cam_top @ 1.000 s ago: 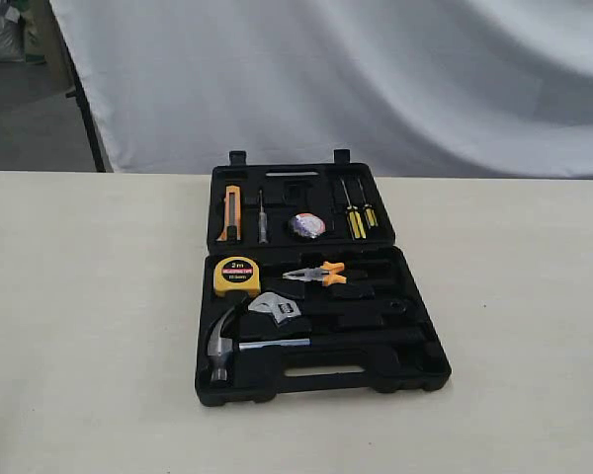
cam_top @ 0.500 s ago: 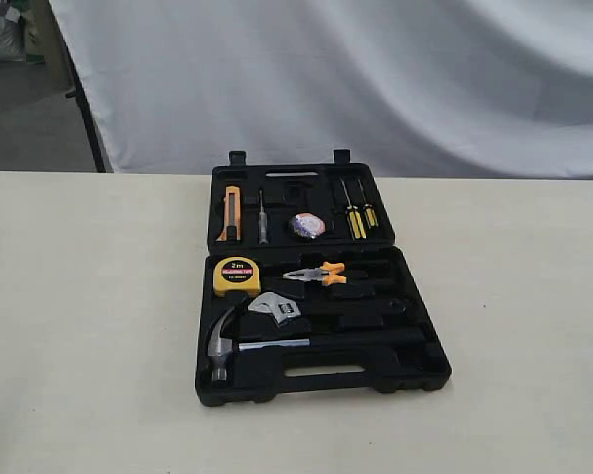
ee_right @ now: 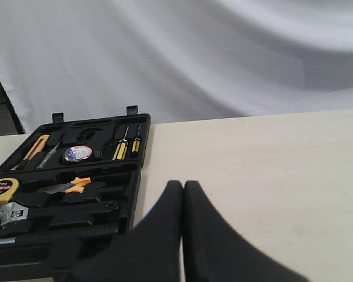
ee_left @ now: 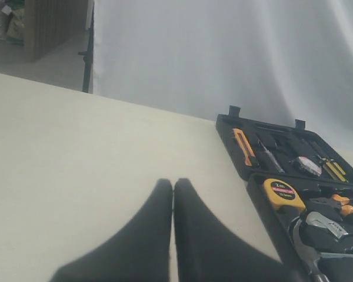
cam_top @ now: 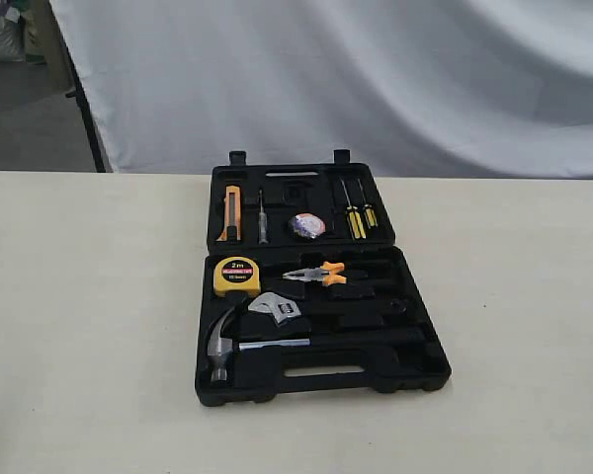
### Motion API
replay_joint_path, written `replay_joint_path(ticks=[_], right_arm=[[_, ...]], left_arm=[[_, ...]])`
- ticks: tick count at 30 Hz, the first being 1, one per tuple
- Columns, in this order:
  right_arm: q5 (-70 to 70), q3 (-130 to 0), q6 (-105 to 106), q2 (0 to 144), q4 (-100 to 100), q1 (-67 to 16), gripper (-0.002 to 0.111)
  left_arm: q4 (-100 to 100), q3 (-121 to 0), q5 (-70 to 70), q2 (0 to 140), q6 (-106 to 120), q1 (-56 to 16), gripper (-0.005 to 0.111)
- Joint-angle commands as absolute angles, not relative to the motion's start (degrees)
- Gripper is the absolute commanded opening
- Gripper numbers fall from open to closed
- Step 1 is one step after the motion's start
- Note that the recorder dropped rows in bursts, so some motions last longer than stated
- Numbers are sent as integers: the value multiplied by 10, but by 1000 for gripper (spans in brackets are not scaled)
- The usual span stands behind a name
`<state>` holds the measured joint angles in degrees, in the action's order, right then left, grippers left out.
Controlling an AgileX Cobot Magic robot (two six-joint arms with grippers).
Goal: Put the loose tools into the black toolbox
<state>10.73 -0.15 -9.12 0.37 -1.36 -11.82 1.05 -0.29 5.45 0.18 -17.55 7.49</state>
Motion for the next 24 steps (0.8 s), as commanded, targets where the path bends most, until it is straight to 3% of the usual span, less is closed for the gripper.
replay_joint_path(ticks=[1, 24], right_arm=[[108, 0, -90, 0, -18, -115, -1], [108, 0, -98, 0, -18, -115, -1]], left_arm=[[13, -4, 50, 0, -178, 89, 1], [13, -4, 50, 0, -178, 89, 1]])
